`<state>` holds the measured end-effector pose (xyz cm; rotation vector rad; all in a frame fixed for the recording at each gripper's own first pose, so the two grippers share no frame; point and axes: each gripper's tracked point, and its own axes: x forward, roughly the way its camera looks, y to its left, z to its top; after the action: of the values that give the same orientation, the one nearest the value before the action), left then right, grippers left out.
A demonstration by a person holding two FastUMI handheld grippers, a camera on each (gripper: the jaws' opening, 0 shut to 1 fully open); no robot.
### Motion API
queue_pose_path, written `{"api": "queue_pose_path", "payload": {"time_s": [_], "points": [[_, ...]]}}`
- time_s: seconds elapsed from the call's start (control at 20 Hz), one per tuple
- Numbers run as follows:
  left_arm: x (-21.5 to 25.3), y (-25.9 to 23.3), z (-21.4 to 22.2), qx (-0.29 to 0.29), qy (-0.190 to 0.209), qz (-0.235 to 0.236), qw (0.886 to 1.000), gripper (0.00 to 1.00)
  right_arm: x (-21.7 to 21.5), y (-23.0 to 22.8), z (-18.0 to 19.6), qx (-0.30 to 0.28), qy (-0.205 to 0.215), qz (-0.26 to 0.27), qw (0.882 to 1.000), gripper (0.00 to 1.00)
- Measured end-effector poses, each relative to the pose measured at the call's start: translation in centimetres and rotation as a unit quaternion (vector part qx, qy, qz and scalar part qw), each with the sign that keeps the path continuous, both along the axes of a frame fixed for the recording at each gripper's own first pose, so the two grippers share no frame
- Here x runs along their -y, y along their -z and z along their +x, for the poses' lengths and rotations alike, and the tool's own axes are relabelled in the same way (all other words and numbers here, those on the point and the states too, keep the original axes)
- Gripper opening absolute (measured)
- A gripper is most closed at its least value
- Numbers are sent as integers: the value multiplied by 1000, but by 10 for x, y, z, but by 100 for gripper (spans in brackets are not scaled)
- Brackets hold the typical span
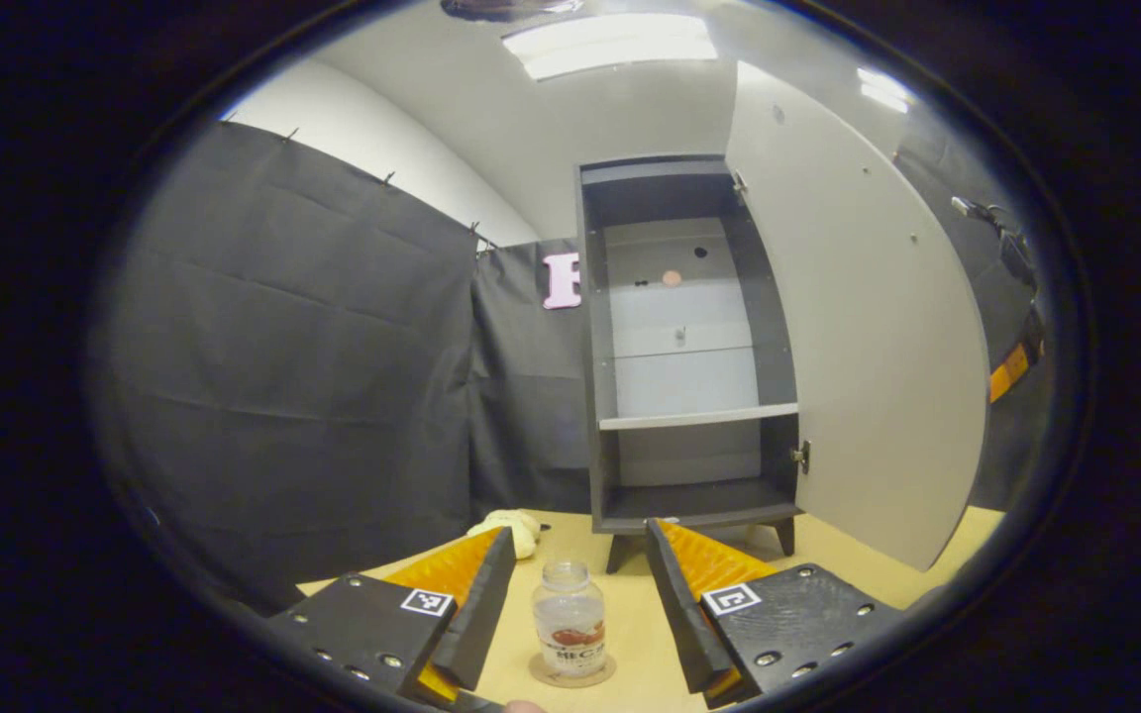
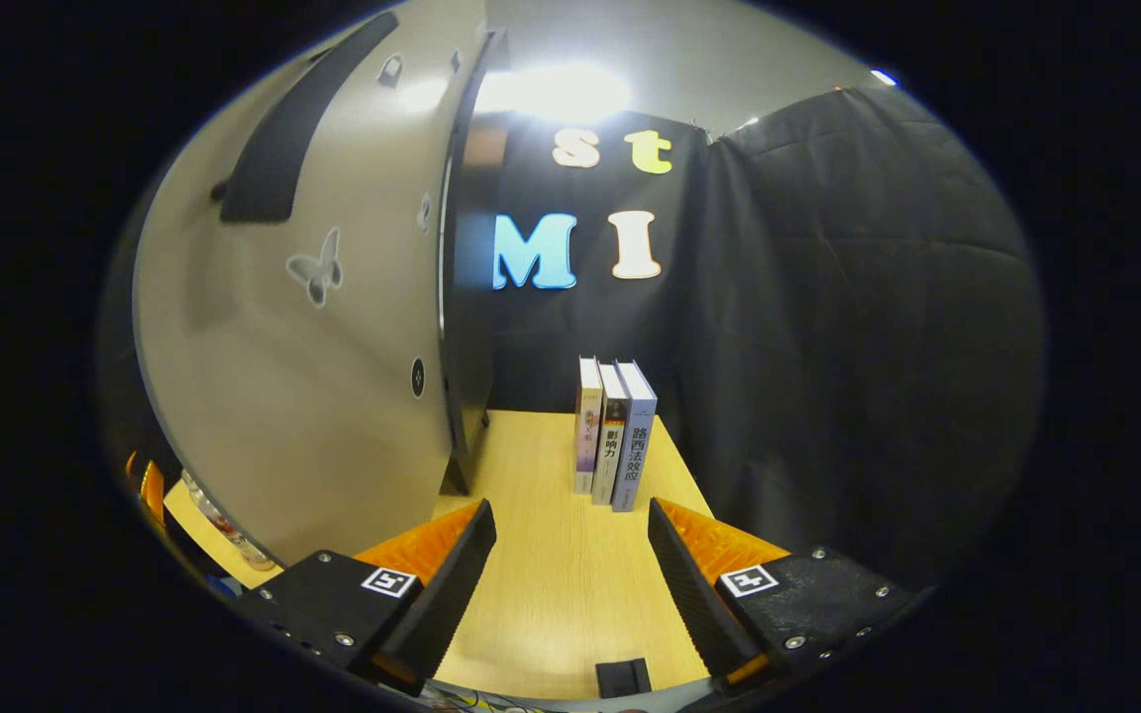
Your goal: Open the cabinet door with the right hand, grasp the bottle in the cabinet with the left hand and place it on the coaster, then close the cabinet door with the right hand.
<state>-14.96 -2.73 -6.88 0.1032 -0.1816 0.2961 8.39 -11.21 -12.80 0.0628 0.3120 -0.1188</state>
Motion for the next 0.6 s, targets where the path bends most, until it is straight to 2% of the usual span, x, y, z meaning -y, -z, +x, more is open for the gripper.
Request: {"api": "queue_pose_path", "payload": {"time_s": [0.05,0.2,0.35,0.4,0.5,0.55,0.6], "points": [[2,-17,1,0,6,9,1000,76,-1,-12,2,14,1,12,1000,96],[29,-46,11,-14,62,-1,998,75,-9,-44,7,51,-5,40,998,95],[41,-83,14,-28,69,16,997,75,-15,-79,3,95,-14,59,994,95],[46,-101,14,-22,72,23,997,81,-19,-93,2,115,-21,63,991,95],[66,-129,13,-20,98,15,995,70,-24,-116,1,147,-32,59,987,95],[74,-135,18,-26,111,4,994,75,-27,-127,2,162,-39,57,984,94],[77,-142,21,-30,114,-3,993,75,-30,-137,4,175,-44,53,982,94]]}}
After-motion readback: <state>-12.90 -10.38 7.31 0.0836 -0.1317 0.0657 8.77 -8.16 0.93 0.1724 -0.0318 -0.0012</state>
